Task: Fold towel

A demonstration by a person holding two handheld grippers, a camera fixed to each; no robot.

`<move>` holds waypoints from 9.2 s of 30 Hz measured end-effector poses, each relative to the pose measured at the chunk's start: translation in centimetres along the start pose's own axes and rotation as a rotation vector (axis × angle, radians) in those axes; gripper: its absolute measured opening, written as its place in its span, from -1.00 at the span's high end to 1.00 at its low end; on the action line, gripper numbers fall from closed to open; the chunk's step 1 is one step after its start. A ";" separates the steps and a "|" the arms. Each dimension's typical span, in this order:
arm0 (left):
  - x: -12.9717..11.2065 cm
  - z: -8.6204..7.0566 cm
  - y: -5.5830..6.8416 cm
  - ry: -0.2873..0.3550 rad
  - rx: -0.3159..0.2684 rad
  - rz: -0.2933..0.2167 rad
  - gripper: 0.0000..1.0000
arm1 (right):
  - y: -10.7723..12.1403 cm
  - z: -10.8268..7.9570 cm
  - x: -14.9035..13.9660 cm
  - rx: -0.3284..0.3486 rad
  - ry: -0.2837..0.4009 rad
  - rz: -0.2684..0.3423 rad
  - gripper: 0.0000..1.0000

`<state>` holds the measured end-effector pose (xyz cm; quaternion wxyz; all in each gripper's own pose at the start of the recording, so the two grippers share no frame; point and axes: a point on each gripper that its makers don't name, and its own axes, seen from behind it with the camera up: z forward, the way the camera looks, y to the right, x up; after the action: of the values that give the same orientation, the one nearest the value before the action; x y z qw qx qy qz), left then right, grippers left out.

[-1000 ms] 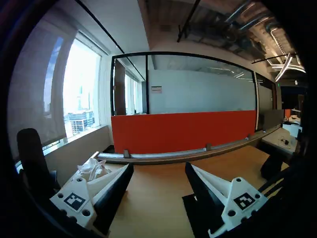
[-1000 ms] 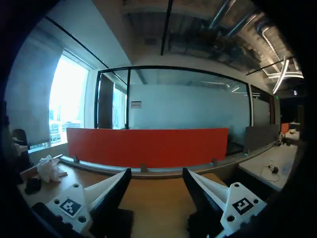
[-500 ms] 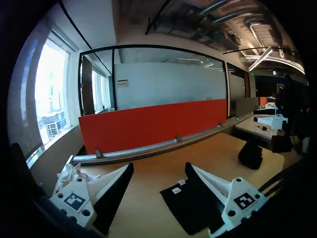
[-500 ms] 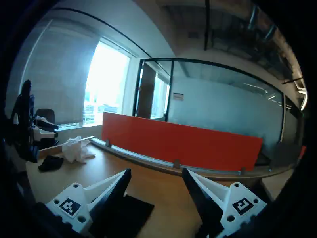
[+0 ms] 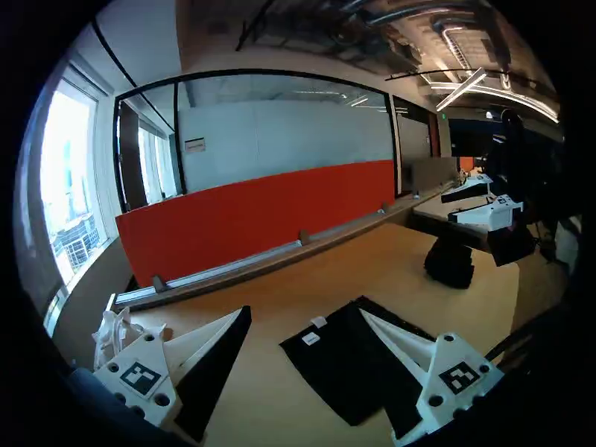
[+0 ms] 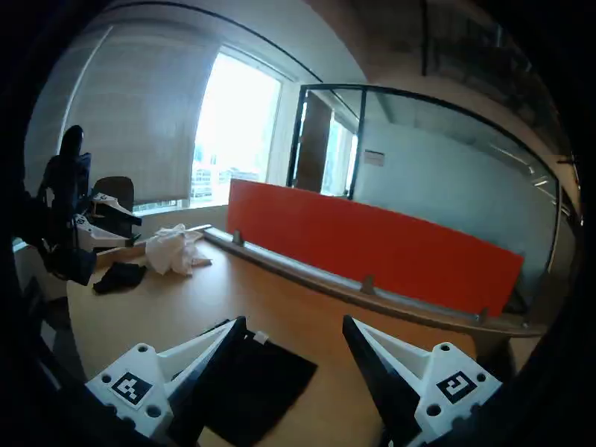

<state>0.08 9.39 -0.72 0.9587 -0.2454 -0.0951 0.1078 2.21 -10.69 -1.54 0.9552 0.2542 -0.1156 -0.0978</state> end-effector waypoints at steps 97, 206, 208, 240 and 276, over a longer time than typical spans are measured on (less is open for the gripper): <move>-30.6 6.3 10.5 -0.549 -0.186 -0.003 -0.36 | -9.1 2.4 -33.1 0.266 -0.569 0.007 0.16; -19.7 6.4 9.1 -0.559 -0.093 -0.168 0.72 | -5.5 2.3 -21.4 0.254 -0.506 0.062 0.65; -20.1 6.8 9.1 -0.564 -0.091 -0.168 0.73 | -5.3 2.7 -21.8 0.251 -0.512 0.065 0.65; -25.0 12.5 7.3 -0.619 -0.044 -0.123 0.56 | -3.1 7.7 -27.6 0.177 -0.604 0.112 0.52; -24.7 14.7 3.2 -0.599 0.054 -0.091 -0.28 | 1.2 11.0 -28.0 0.030 -0.586 0.065 -0.60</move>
<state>-27.55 12.50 7.16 0.8980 -0.1726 -0.3814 0.1350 -27.29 -7.91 3.58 0.8800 0.2255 -0.3958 -0.1345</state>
